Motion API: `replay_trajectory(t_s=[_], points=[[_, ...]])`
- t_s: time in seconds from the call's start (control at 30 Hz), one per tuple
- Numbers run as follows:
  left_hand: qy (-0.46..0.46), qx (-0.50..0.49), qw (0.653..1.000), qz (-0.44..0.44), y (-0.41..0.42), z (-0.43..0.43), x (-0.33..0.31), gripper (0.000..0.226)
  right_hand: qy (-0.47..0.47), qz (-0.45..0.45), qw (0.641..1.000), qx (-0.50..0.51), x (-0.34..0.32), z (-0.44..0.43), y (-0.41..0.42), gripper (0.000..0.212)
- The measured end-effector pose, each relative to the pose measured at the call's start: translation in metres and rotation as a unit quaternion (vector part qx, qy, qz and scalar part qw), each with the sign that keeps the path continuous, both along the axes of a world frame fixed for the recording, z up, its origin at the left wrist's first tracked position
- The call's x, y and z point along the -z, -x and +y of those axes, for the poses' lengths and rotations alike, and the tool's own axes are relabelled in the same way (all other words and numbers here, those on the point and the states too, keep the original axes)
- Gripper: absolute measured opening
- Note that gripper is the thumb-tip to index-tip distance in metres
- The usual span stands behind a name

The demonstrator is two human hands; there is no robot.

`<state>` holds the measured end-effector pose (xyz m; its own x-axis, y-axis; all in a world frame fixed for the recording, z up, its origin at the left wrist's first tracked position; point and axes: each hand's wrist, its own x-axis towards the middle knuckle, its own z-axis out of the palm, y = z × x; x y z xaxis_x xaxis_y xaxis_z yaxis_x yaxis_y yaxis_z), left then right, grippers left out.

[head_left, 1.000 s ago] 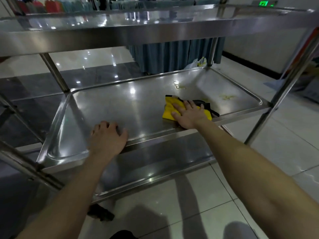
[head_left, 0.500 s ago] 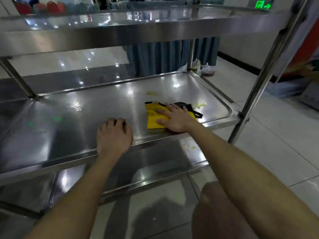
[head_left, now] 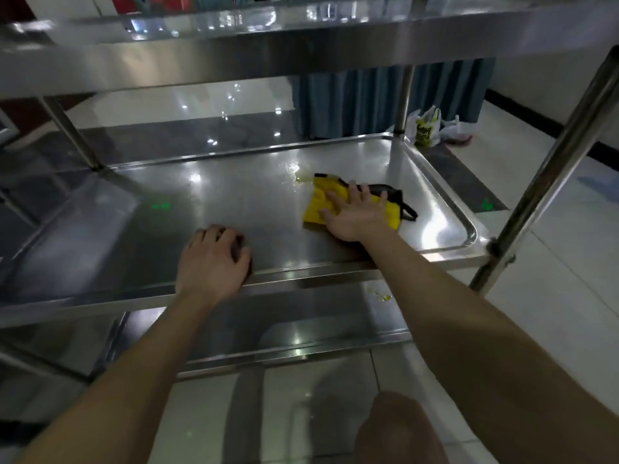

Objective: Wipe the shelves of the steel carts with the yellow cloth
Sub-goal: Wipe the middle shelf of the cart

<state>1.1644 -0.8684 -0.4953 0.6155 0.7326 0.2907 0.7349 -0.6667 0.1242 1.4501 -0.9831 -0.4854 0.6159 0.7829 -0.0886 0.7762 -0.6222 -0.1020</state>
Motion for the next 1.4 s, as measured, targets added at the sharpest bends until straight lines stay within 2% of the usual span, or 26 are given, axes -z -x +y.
replay_trajectory(t_s=[0.17, 0.33, 0.43, 0.57, 0.73, 0.83, 1.0, 1.17, 1.4], points=[[0.019, 0.004, 1.000, 0.005, 0.003, 0.005, -0.003, 0.040, -0.008, 0.025, 0.989, -0.146, -0.001, 0.041, 0.077, 0.068], [0.020, 0.019, 1.000, 0.005, 0.006, 0.004, -0.004, 0.034, -0.031, 0.050, 0.976, -0.209, -0.004, -0.014, 0.053, 0.062], [0.021, 0.015, 1.000, 0.004, 0.006, 0.003, -0.005, 0.043, -0.042, 0.040, 0.981, -0.184, -0.001, -0.066, 0.015, 0.062], [0.006, 0.019, 1.000, -0.005, 0.004, 0.003, -0.002, 0.049, -0.030, 0.046, 0.995, -0.086, -0.004, -0.124, -0.062, 0.065], [-0.027, 0.019, 0.999, 0.006, 0.000, 0.009, 0.007, 0.043, 0.008, 0.018, 1.000, 0.003, -0.003, -0.086, -0.110, 0.072], [-0.036, 0.015, 0.999, -0.001, -0.003, 0.011, 0.008, 0.041, 0.008, 0.008, 1.000, 0.001, -0.002, -0.028, -0.085, 0.073], [-0.018, 0.010, 1.000, 0.000, 0.000, 0.007, 0.005, 0.044, -0.004, 0.025, 0.990, -0.136, 0.001, 0.037, 0.030, 0.076], [-0.006, 0.005, 1.000, -0.009, 0.006, 0.002, 0.001, 0.048, -0.021, 0.036, 0.971, -0.235, -0.002, 0.006, 0.085, 0.067], [-0.005, 0.002, 1.000, -0.015, 0.006, 0.008, 0.006, 0.045, -0.041, 0.046, 0.970, -0.234, -0.009, -0.068, 0.059, 0.061]])
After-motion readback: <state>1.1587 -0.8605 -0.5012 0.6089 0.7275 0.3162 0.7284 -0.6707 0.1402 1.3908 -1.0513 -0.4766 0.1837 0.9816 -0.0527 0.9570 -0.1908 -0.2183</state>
